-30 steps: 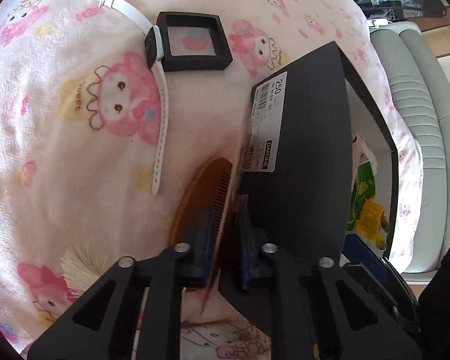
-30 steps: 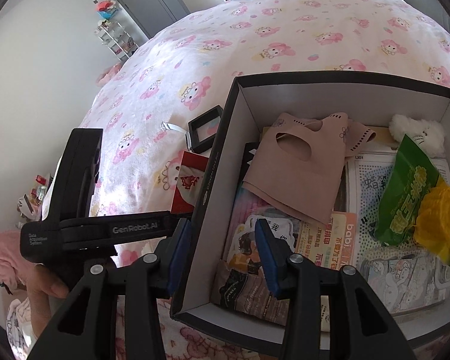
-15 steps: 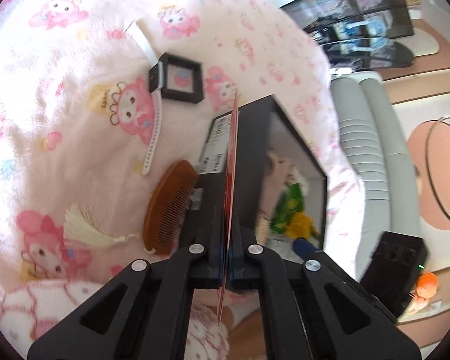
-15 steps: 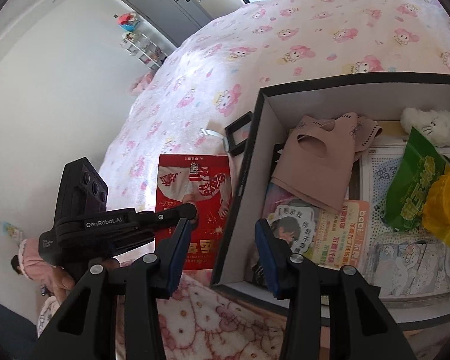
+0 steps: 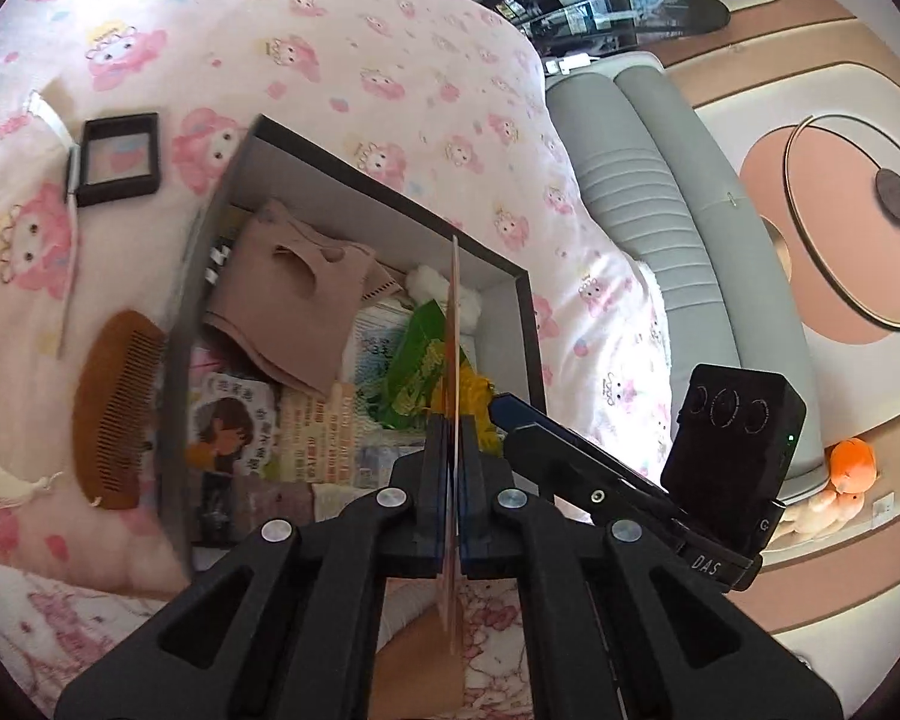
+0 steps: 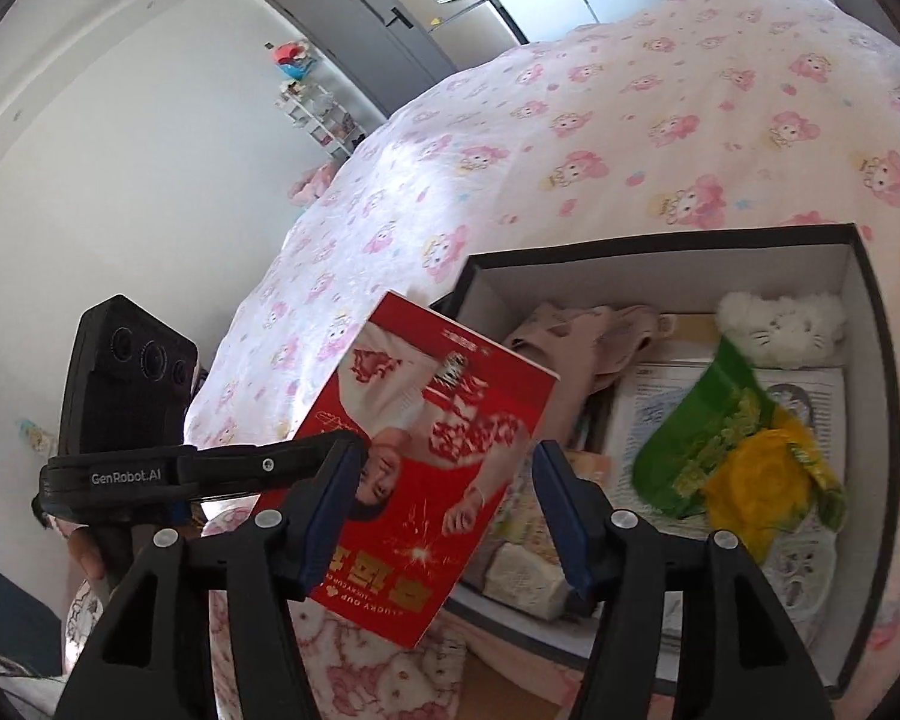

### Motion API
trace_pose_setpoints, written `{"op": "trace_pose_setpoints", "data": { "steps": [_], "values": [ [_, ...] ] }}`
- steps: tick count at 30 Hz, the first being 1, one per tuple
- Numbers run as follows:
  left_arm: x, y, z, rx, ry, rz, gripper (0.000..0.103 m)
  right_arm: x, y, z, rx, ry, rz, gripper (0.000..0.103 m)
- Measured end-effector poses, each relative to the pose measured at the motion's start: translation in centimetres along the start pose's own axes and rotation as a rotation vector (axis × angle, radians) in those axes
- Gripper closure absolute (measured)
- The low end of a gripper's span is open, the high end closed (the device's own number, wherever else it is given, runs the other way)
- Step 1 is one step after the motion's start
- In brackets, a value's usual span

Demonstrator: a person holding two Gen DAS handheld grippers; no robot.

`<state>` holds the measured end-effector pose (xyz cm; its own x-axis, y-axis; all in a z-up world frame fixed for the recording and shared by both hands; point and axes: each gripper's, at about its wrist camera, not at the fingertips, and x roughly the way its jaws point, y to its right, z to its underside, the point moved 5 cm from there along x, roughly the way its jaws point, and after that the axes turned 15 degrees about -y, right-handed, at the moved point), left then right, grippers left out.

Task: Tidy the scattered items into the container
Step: 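Lift the red packet and carry it over the black box, then lower the red packet into the box and open the left gripper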

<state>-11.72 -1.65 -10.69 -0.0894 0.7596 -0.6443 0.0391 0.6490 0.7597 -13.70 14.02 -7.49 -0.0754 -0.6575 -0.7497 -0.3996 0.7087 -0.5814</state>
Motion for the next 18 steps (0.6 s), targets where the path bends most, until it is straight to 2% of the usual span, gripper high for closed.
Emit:
{"op": "trace_pose_setpoints", "data": {
  "steps": [2,4,7,15,18],
  "values": [
    [2.0,0.5,-0.3,0.01,-0.03,0.005,0.103,-0.2,2.7,0.4,0.068,0.006,-0.026,0.047],
    [3.4,0.3,-0.7,-0.004,-0.052,-0.037,0.103,0.4,5.0,0.7,0.148,0.002,-0.064,0.047],
    [5.0,-0.9,-0.9,-0.047,-0.086,-0.071,0.102,1.5,7.0,1.2,0.22,-0.037,-0.004,0.047],
    [5.3,-3.4,-0.7,-0.098,-0.115,-0.089,0.1,2.2,7.4,2.0,0.189,-0.108,0.143,0.047],
    [5.2,-4.0,-0.5,-0.103,-0.12,-0.087,0.099,2.1,6.8,3.0,0.148,-0.141,0.15,0.047]
  ]
}}
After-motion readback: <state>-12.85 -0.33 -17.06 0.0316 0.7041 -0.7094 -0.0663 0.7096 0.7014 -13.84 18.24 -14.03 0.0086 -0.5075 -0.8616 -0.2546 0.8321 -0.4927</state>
